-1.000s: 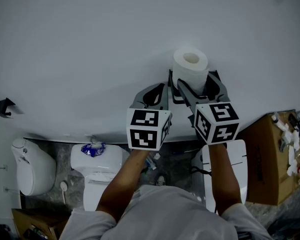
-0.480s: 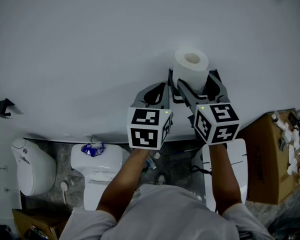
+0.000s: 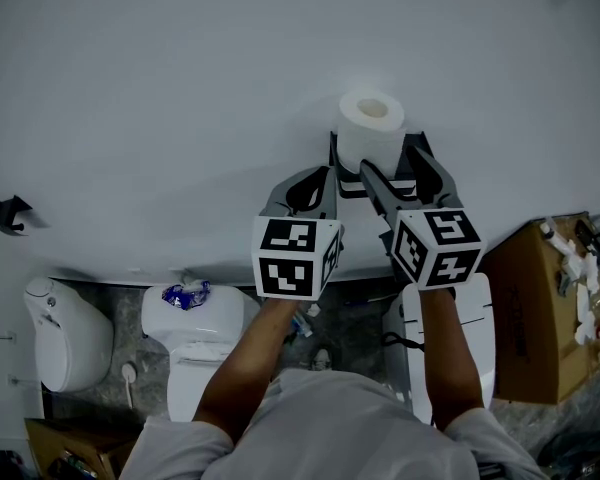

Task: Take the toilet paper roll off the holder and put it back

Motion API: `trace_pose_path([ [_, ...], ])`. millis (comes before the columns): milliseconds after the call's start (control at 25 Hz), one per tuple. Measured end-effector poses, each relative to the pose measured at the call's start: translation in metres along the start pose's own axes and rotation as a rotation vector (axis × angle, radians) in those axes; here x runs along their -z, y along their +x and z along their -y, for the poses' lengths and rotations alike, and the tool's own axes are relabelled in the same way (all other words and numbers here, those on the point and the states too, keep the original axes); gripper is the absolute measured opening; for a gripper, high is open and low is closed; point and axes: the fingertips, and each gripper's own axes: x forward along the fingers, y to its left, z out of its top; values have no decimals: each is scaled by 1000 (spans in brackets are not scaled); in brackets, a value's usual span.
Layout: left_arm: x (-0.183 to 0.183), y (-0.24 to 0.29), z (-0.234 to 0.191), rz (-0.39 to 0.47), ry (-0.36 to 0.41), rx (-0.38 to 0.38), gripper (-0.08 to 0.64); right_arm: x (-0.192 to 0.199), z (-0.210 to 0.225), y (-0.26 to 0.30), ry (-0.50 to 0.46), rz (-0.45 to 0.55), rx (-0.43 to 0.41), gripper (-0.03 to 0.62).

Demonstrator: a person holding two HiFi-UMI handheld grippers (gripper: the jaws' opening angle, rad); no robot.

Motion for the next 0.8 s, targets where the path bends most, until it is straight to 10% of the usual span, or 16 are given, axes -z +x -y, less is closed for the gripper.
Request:
trace_pose_path([
  [800, 10, -37, 56, -1, -7, 13, 5, 12, -15, -65, -34, -9, -31, 163],
])
